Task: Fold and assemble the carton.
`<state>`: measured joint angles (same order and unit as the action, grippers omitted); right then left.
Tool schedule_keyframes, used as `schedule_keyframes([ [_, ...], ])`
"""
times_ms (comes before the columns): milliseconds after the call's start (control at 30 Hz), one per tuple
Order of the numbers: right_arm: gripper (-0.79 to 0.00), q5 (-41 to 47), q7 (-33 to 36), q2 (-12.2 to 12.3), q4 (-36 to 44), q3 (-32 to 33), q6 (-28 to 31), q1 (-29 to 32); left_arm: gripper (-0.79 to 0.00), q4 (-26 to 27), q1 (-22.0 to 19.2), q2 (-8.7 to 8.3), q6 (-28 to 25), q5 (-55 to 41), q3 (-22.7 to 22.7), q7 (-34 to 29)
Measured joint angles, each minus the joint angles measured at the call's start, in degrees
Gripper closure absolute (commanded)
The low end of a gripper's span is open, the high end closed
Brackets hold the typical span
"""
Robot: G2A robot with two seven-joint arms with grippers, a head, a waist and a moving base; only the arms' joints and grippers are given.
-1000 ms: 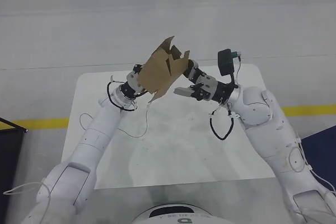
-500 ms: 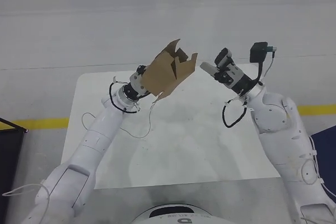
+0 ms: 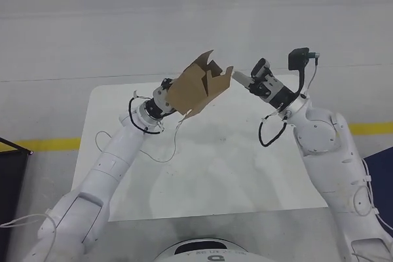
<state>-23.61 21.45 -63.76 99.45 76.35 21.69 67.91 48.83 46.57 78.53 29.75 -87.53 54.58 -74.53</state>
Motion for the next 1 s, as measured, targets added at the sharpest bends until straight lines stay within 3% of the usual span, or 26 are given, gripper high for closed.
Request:
schedule_keyframes([
  [600, -0.785, 0.75, 2.11, -0.81, 0.73, -4.65, 1.30, -3.39, 0.000, -0.36, -1.03, -1.41, -0.34, -1.67, -2.18, -0.34],
  [1000, -0.785, -0.97, 2.51, -0.83, 1.65, -3.74, -1.94, -3.57, 0.000, -1.85, -2.51, -1.87, -2.58, 1.35, -3.92, -2.58],
])
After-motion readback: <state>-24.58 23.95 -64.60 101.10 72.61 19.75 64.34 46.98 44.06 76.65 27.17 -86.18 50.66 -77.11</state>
